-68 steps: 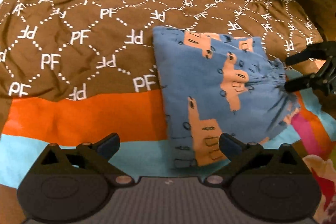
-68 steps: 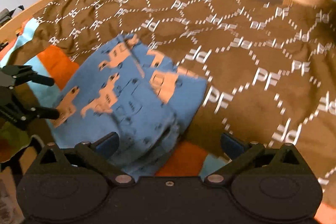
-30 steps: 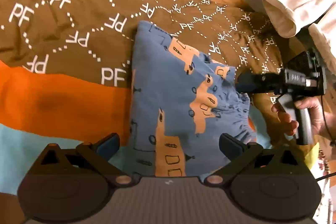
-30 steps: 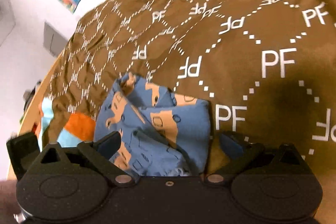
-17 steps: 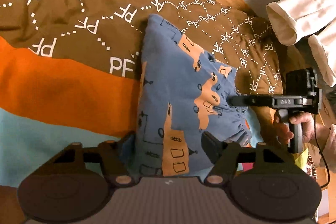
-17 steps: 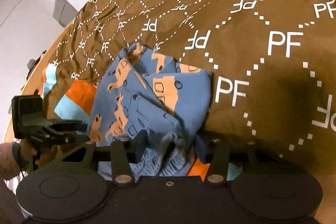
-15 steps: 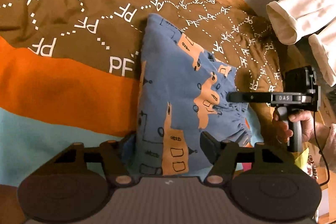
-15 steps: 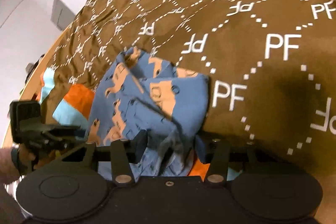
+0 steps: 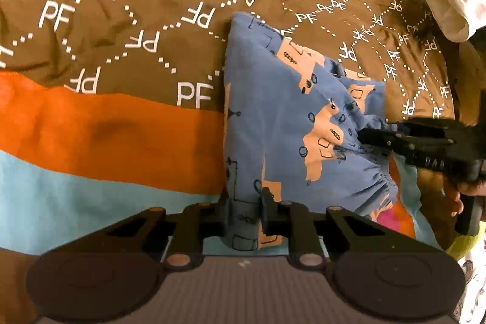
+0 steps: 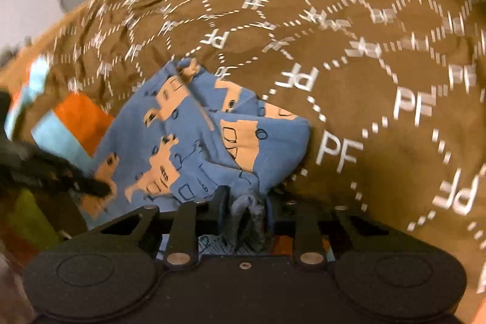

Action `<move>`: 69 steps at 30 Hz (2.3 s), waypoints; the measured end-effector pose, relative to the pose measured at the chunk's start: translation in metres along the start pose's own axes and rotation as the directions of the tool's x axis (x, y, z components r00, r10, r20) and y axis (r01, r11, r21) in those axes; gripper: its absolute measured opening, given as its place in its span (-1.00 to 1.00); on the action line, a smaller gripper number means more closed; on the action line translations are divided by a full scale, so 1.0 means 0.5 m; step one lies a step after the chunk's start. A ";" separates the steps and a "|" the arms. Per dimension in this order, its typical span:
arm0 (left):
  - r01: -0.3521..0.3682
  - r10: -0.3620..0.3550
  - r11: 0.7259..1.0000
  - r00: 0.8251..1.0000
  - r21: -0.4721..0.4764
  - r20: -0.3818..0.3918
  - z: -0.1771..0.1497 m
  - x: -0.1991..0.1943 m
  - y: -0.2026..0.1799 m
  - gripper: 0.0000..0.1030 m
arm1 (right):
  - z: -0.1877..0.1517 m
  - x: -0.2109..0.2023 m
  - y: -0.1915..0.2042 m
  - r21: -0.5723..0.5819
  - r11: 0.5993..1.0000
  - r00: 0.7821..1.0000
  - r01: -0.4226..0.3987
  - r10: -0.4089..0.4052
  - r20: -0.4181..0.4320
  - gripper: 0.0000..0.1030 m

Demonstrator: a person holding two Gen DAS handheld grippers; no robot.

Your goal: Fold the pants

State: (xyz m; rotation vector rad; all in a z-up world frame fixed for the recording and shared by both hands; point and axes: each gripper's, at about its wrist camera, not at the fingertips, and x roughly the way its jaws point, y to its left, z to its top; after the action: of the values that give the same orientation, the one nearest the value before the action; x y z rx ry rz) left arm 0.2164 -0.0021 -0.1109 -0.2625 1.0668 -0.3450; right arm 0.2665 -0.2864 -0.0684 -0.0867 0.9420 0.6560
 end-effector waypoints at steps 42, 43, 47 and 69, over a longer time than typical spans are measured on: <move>-0.084 0.022 0.974 0.960 0.210 0.279 0.099 -0.109 -0.116 -0.67 | 0.065 -0.146 0.123 -0.385 0.853 0.922 0.351 -0.244 0.300 -0.63; -0.092 0.027 0.972 0.957 0.215 0.290 0.113 -0.106 -0.121 -0.67 | 0.079 -0.143 0.114 -0.375 0.856 0.921 0.356 -0.253 0.296 -0.63; -0.097 0.029 0.973 0.952 0.211 0.303 0.165 -0.085 -0.125 -0.67 | 0.124 -0.121 0.078 -0.342 0.863 0.914 0.372 -0.275 0.299 -0.63; -0.137 0.083 0.976 0.953 0.170 0.290 0.226 0.003 -0.076 -0.67 | 0.200 0.014 0.001 -0.317 0.891 0.935 0.325 -0.252 0.251 -0.62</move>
State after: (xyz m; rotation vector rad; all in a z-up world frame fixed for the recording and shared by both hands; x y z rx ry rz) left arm 0.3114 -0.0328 -0.0459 -0.0778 0.7581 -0.2952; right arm 0.3413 -0.2480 -0.0140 -0.4661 0.5871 0.5367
